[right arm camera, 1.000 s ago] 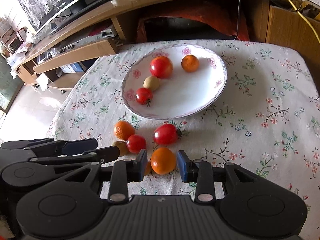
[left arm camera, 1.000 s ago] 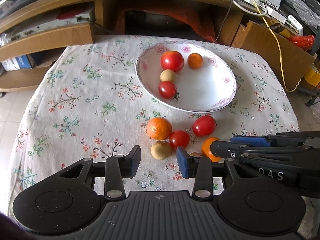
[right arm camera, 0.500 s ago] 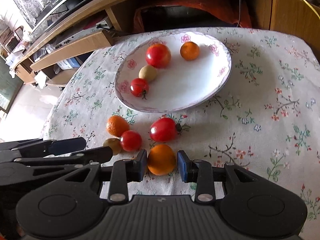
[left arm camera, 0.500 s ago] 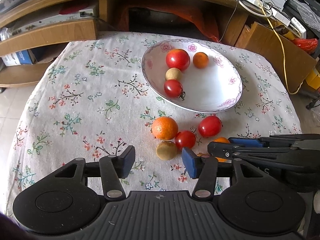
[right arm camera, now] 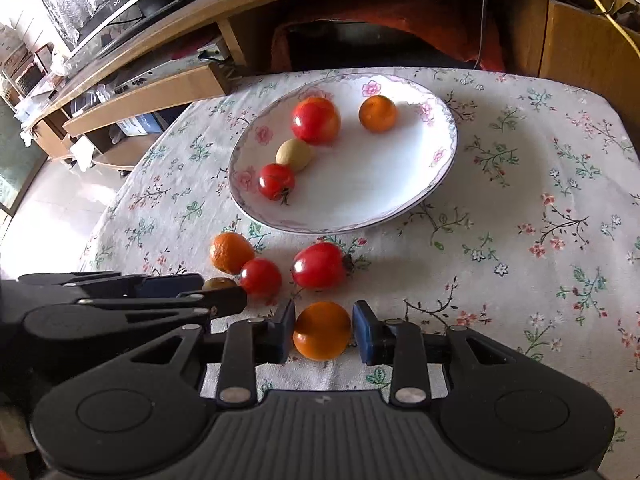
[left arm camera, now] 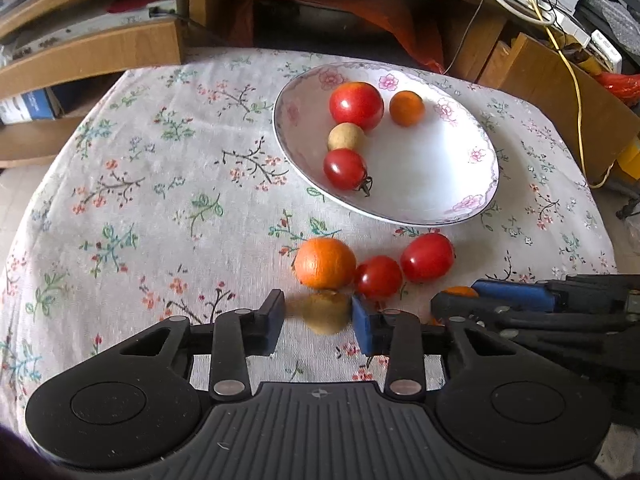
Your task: Organize fruits
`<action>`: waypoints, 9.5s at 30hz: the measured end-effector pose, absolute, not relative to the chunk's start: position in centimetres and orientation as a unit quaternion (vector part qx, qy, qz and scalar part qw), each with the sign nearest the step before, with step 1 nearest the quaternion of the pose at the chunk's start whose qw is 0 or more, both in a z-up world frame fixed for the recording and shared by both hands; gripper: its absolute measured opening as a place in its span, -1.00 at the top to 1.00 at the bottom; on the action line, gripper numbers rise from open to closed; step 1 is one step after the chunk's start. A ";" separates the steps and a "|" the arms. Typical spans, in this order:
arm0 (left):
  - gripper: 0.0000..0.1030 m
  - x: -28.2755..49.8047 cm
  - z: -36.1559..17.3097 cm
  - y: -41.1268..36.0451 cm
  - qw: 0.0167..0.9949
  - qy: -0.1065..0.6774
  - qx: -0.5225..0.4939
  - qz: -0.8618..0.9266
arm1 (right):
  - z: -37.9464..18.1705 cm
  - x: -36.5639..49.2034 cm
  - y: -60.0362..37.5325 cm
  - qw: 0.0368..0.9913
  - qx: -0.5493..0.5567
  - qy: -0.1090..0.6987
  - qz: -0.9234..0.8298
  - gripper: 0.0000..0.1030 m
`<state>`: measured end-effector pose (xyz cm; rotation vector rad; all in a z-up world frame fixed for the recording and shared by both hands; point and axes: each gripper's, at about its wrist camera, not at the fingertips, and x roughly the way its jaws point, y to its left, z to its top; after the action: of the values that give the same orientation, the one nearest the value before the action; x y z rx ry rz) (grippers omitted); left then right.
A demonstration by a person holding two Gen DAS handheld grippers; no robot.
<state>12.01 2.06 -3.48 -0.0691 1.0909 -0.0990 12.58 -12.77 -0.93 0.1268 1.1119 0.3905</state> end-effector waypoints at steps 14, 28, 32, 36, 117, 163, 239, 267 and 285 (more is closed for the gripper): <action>0.37 11.5 -3.4 1.6 0.850 0.524 -0.012 -0.056 | -1.2 12.3 -12.4 0.829 0.030 0.527 0.186 0.38; 0.37 8.2 -2.7 1.2 0.843 0.532 -0.012 -0.078 | 0.0 9.3 -13.8 0.834 0.012 0.526 0.167 0.38; 0.37 7.1 -2.7 0.9 0.840 0.536 -0.010 -0.082 | 0.1 7.9 -13.9 0.833 0.008 0.527 0.165 0.38; 0.37 6.3 -3.3 0.3 0.836 0.542 0.006 -0.086 | -0.5 6.6 -13.5 0.832 -0.016 0.531 0.159 0.38; 0.32 10.2 0.1 1.1 0.846 0.522 -0.037 -0.106 | 1.5 9.5 -14.8 0.824 0.088 0.525 0.196 0.70; 0.34 10.9 -1.3 2.1 0.827 0.554 -0.046 -0.081 | 1.9 9.4 -14.2 0.821 0.097 0.526 0.197 0.46; 0.35 16.4 1.2 1.0 0.843 0.530 -0.065 -0.074 | 1.0 17.9 -14.5 0.861 0.096 0.471 0.165 0.38; 0.19 13.0 5.9 1.8 0.846 0.526 -0.060 -0.069 | 3.5 15.3 -14.0 0.874 0.085 0.449 0.168 0.43; 0.09 8.4 7.2 3.2 0.827 0.555 -0.043 -0.071 | 2.0 10.8 -12.7 0.850 0.079 0.488 0.183 0.43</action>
<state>8.38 3.17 7.18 -0.0904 1.1796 -0.1511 10.80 -12.72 1.96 0.1661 1.0285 0.3865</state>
